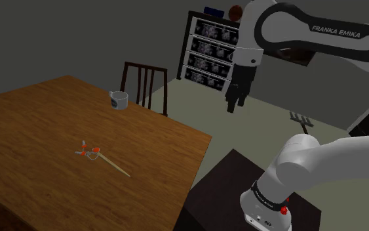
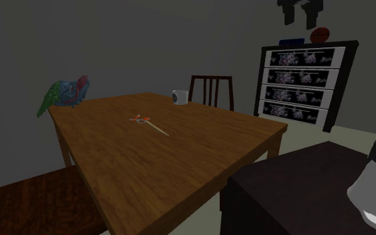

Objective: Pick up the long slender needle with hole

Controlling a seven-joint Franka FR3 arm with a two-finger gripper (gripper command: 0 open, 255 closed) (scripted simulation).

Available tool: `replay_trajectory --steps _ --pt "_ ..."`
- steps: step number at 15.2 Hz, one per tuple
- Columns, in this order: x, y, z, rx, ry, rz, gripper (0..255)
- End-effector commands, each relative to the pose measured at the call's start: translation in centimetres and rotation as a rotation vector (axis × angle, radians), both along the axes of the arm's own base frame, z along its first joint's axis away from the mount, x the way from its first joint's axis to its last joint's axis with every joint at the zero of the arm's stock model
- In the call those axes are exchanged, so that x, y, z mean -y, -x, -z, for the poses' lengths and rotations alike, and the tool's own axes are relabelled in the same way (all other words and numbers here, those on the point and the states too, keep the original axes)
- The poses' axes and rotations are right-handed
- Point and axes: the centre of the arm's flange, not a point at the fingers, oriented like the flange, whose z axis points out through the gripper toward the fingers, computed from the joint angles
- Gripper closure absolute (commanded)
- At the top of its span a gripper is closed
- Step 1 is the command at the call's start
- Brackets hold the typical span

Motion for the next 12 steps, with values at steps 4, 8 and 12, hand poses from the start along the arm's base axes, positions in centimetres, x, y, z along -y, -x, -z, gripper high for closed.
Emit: replay_trajectory --steps 4,8,12 --pt "-2.6 -2.0 2.2 0.013 0.007 -0.014 0" --pt "-6.1 -4.7 5.1 0.031 0.017 -0.032 0" --pt "-9.6 -7.3 7.9 0.048 0.027 -0.050 0"
